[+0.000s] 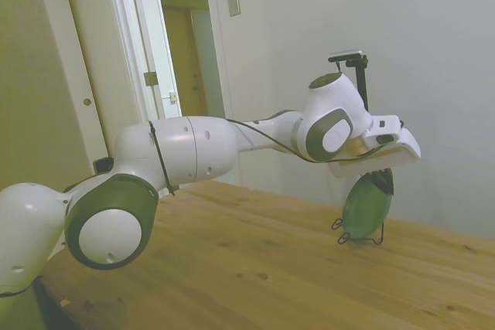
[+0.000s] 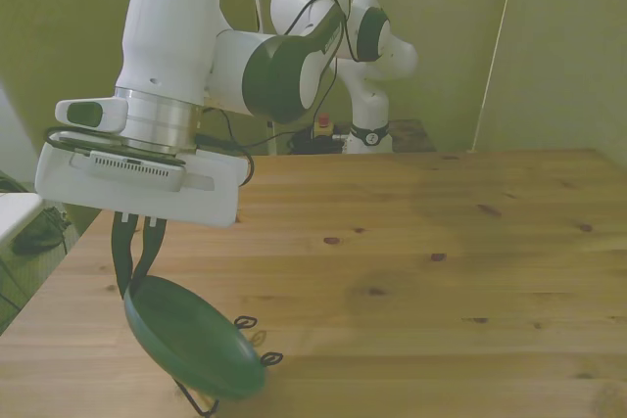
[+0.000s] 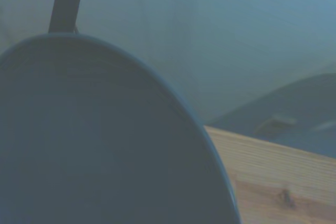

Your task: Unload the plate

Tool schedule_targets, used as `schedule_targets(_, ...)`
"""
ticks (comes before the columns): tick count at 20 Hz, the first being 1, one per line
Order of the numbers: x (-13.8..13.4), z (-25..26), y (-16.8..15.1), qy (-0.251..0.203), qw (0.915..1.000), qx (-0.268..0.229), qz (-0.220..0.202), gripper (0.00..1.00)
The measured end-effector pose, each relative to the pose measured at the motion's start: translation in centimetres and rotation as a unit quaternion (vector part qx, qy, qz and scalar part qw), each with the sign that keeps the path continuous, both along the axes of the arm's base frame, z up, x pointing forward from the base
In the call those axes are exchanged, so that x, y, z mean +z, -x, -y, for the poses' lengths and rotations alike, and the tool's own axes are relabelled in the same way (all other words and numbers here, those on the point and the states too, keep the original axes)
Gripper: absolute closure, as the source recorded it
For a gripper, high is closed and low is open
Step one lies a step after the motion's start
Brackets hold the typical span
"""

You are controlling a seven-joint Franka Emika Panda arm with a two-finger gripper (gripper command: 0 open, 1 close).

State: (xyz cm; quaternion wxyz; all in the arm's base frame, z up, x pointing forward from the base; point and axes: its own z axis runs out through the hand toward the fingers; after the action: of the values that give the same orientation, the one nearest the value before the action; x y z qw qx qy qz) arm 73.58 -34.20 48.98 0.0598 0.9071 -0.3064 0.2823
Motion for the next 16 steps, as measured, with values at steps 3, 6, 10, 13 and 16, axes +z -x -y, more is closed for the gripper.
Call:
schedule_targets(3,1.4,-0.6,-0.1,0.0,0.9999,0.005,0.012,1.0)
schedule_targets(6,3.2,-1.8,-0.2,-0.001,0.9996,0.013,0.025,1.0)
schedule_targets(10,7.3,-5.4,-0.2,-0.033,0.998,0.024,0.048,1.0)
schedule_targets(13,10.3,-9.4,0.5,-0.096,0.9941,0.014,0.048,1.0)
schedule_targets(16,11.9,-12.8,1.8,-0.158,0.9868,-0.009,0.035,1.0)
